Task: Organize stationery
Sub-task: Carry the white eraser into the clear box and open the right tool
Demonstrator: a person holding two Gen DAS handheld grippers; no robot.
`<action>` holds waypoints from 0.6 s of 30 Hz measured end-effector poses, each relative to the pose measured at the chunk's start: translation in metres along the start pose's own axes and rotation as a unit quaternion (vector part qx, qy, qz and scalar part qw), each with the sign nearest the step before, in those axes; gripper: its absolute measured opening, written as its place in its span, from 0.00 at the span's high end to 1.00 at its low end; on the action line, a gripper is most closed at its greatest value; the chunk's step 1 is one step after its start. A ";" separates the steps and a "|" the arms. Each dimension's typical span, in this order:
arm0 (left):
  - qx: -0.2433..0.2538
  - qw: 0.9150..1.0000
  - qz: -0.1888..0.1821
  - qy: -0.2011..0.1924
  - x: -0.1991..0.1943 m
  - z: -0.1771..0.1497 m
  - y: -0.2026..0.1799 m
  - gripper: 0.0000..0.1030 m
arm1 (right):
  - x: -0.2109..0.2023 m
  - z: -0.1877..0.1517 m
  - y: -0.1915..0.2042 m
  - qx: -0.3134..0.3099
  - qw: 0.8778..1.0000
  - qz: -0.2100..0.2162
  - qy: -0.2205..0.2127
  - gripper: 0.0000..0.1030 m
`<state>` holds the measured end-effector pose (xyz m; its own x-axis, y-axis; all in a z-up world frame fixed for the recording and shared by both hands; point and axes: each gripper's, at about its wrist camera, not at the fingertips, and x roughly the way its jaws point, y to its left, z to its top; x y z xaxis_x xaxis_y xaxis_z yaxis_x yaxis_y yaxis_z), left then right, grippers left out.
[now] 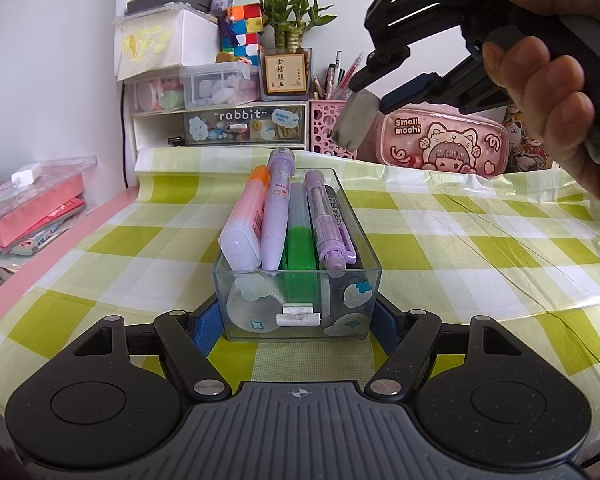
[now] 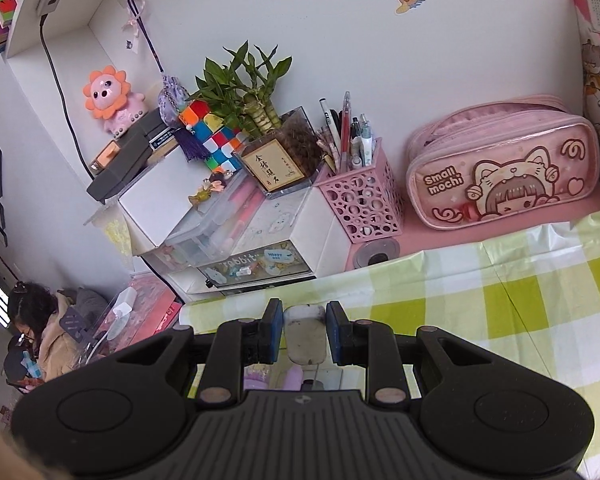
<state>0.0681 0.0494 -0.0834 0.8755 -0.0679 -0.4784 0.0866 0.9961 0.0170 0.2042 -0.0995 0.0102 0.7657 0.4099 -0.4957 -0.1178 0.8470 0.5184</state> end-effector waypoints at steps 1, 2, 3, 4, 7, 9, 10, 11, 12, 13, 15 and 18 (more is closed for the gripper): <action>0.000 1.000 0.000 0.000 0.000 0.000 0.000 0.30 | 0.006 0.001 0.002 0.003 1.000 0.001 0.003 0.85; 0.000 1.000 0.000 0.000 0.000 0.000 0.000 0.30 | 0.011 0.002 0.003 0.004 1.000 0.003 0.005 0.85; 0.000 1.000 0.000 0.000 0.000 0.000 0.000 0.30 | 0.015 0.002 0.005 0.006 1.000 0.005 0.005 0.85; 0.000 1.000 0.000 0.000 0.000 0.000 0.000 0.30 | 0.020 0.001 0.006 0.008 1.000 0.007 0.006 0.85; 0.000 1.000 0.000 0.000 0.000 0.000 0.000 0.30 | 0.033 -0.002 0.006 0.019 1.000 0.011 0.015 0.85; 0.000 1.000 0.000 0.000 0.000 0.000 0.000 0.30 | 0.042 -0.004 0.006 0.024 0.999 0.009 0.022 0.85; 0.000 1.000 -0.001 0.000 0.000 0.000 0.000 0.30 | 0.045 -0.005 0.005 0.027 0.999 0.009 0.026 0.85; 0.000 1.000 -0.001 0.000 0.000 0.000 0.000 0.30 | 0.048 -0.007 0.005 0.031 0.999 0.010 0.030 0.85; 0.000 1.000 -0.001 0.000 0.000 0.000 0.000 0.30 | 0.050 -0.008 0.004 0.034 0.999 0.010 0.033 0.85; 0.000 1.000 -0.001 0.000 0.000 0.001 0.000 0.30 | 0.051 -0.010 0.004 0.037 0.999 0.009 0.035 0.85; 0.000 1.000 -0.001 0.000 0.000 0.001 0.000 0.30 | 0.055 -0.012 0.003 0.044 0.998 0.009 0.042 0.85; 0.000 1.000 -0.001 0.000 0.000 0.001 0.000 0.30 | 0.054 -0.015 0.000 0.051 0.997 0.013 0.051 0.84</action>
<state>0.0686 0.0493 -0.0831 0.8756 -0.0697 -0.4779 0.0877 0.9960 0.0155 0.2361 -0.0719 -0.0273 0.6947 0.4673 -0.5469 -0.0676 0.7993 0.5971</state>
